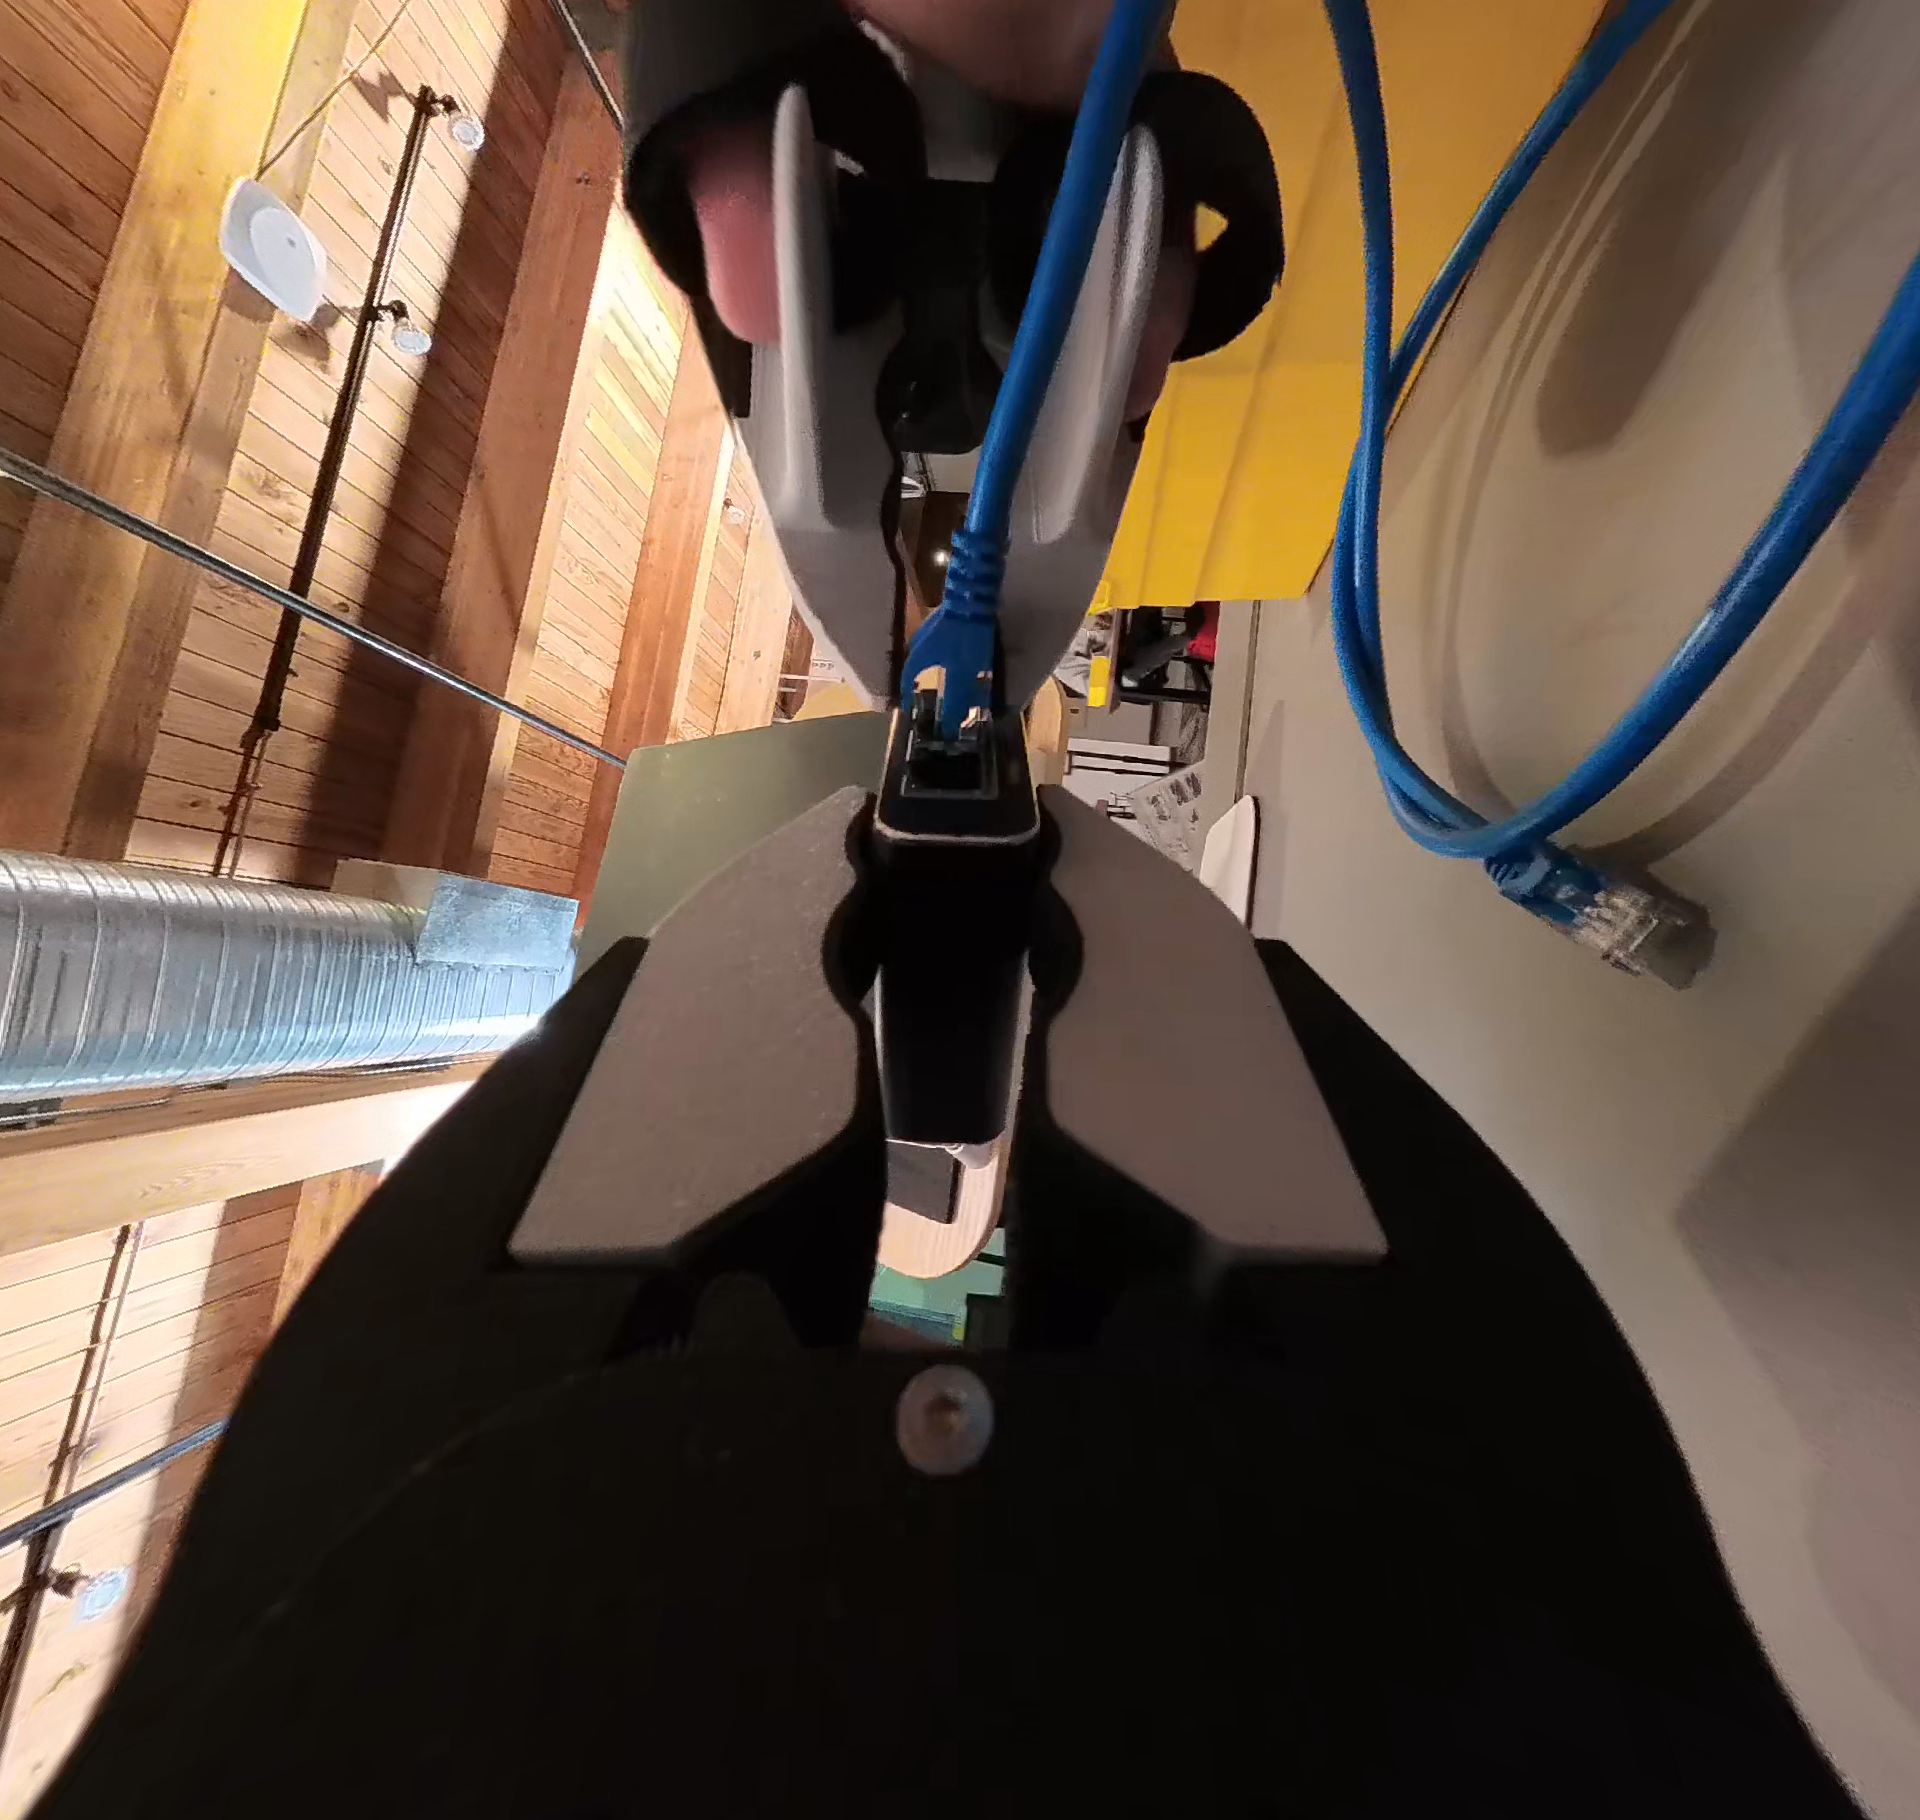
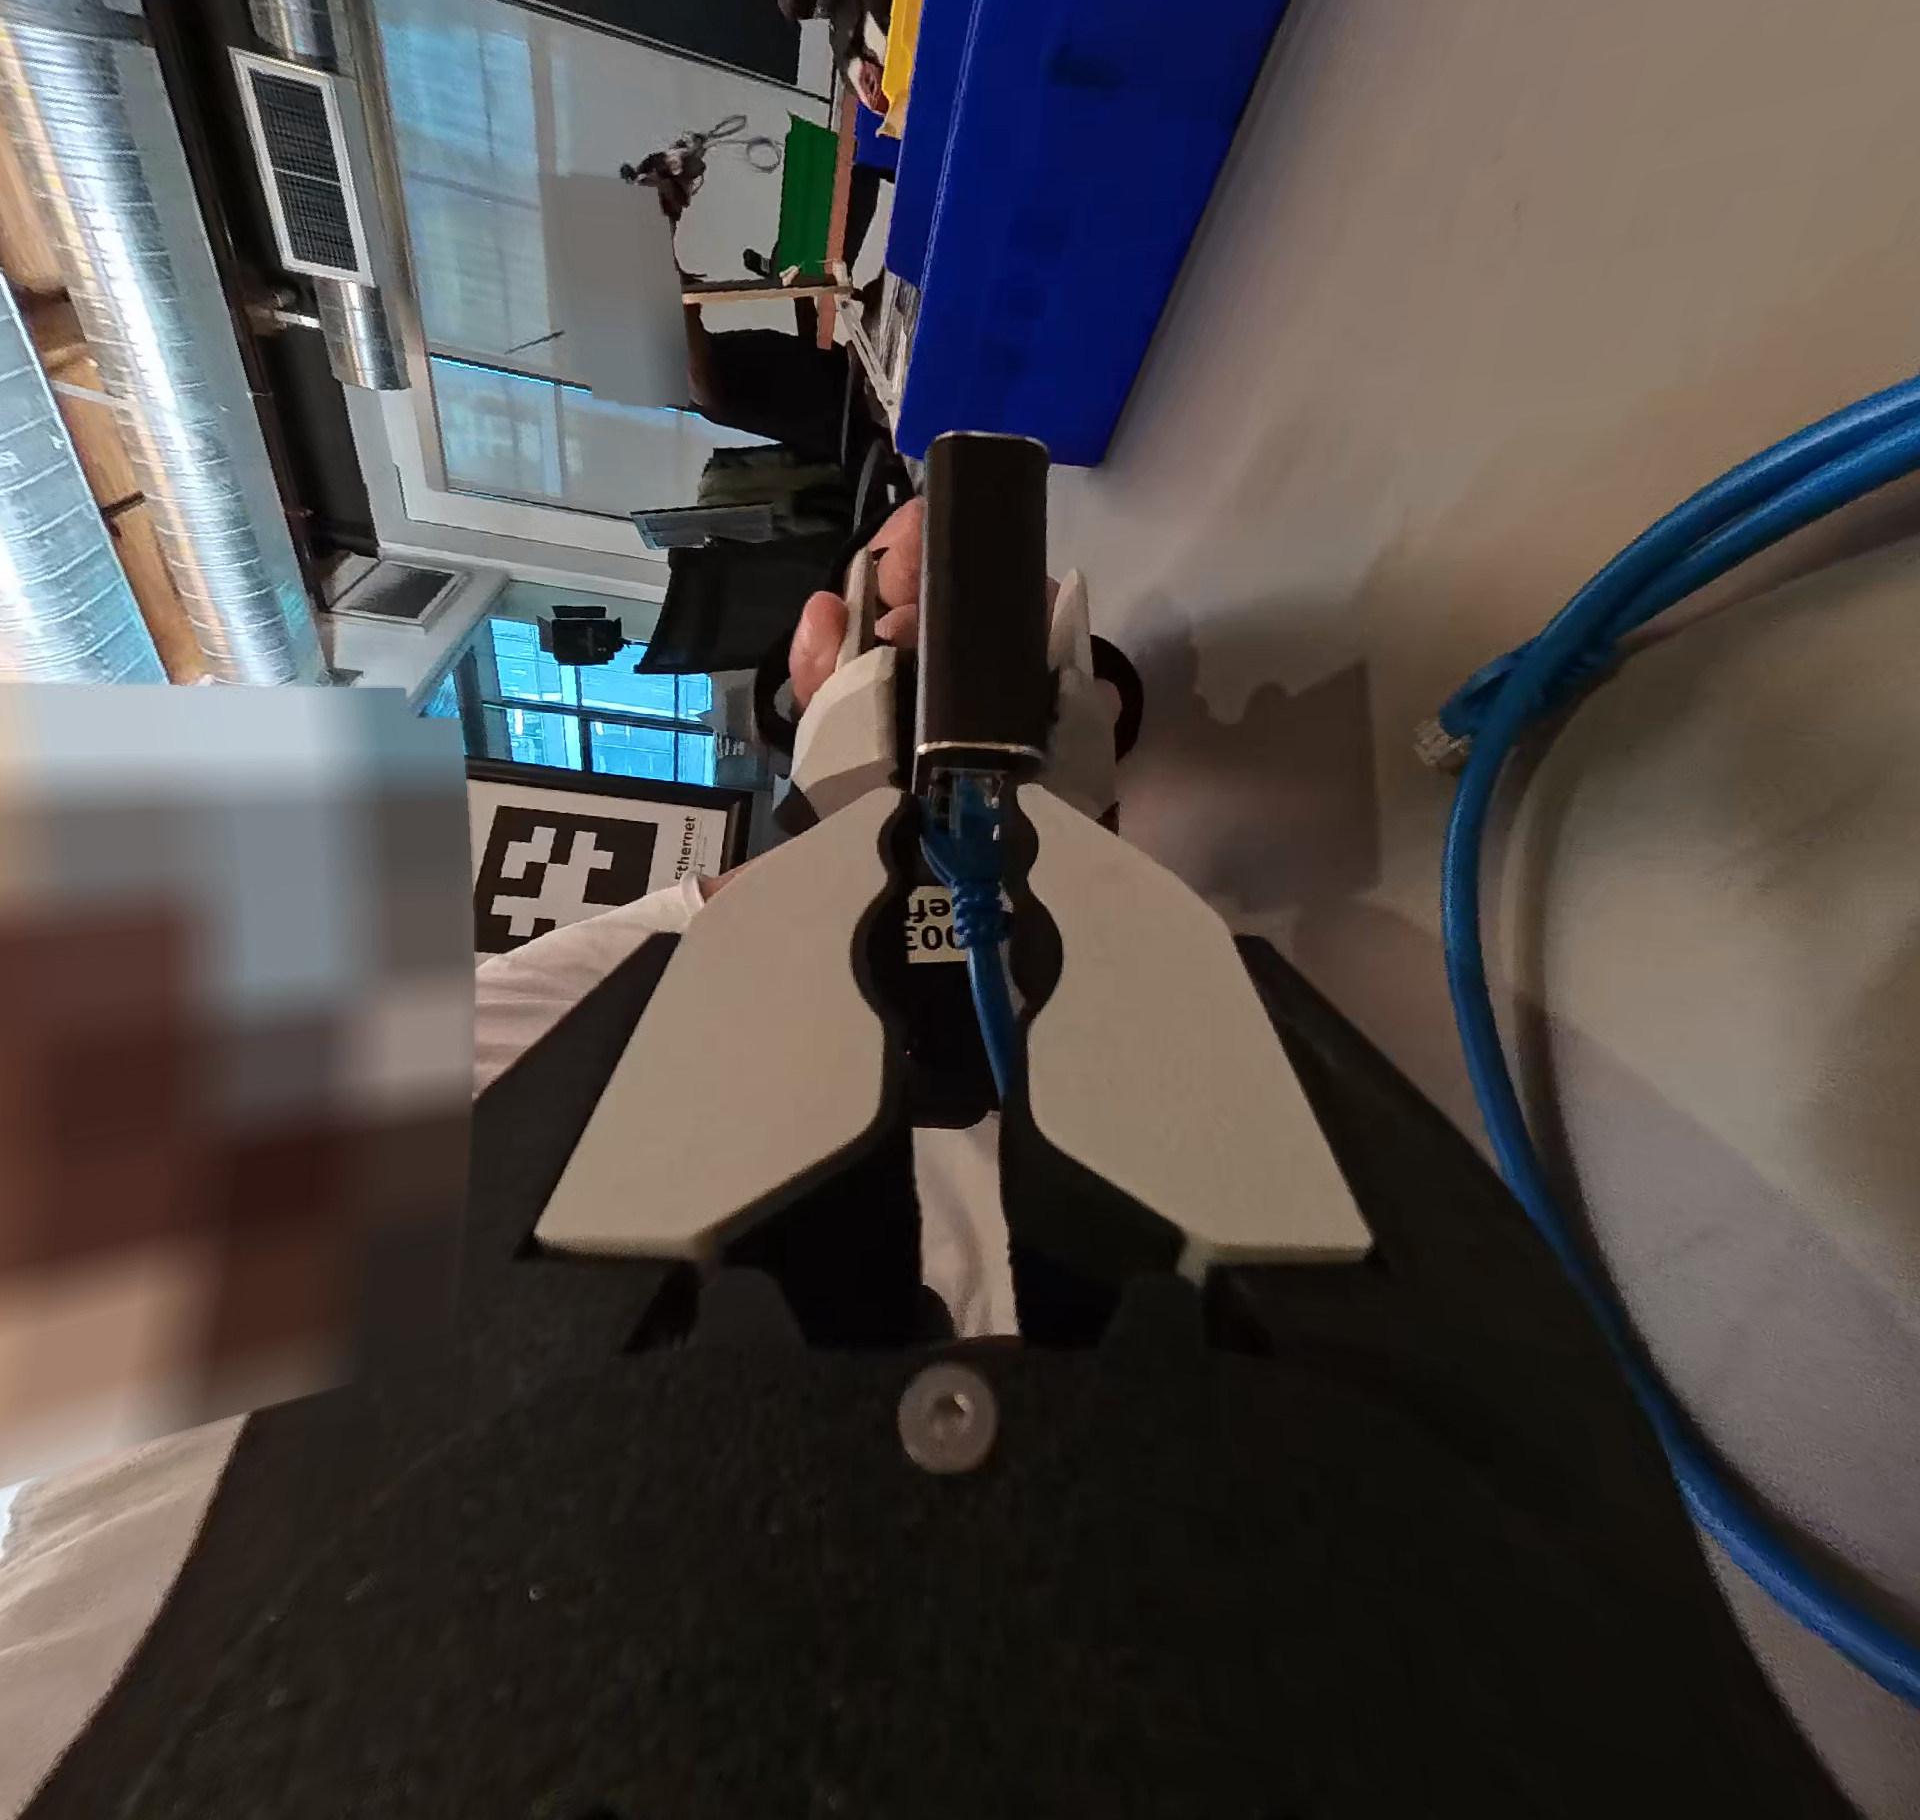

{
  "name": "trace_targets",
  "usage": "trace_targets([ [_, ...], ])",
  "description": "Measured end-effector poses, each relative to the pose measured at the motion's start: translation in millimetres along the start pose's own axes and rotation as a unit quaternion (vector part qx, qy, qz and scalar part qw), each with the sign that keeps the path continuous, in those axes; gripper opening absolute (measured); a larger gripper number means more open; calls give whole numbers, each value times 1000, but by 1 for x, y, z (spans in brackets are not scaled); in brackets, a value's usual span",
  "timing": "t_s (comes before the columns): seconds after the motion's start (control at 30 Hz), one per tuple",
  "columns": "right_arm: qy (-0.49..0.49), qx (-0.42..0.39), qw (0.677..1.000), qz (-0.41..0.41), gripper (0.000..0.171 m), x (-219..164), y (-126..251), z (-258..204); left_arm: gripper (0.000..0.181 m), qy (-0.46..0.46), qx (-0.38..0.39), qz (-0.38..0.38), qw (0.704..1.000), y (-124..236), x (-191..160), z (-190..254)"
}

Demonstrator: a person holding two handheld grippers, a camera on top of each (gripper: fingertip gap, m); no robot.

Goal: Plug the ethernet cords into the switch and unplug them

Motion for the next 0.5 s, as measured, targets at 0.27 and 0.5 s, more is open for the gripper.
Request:
trace_targets([
  [0.27,95,-55,994,11,12,-2,1,8,24,-2,-12,-12,1000,-1,2,5],
  [0.5,56,-21,998,-7,12,-7,3,9,23,-8,-9,-2,1000,-2,2,6],
])
Point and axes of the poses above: each gripper's, where its closed fingertips meet, y back along the fingers, x out of its top, z = x × y across the jaws, the point moved 1 cm from there along y, back along the fingers, and after that the axes turned 10 degrees about -y, right-handed, at the moved point
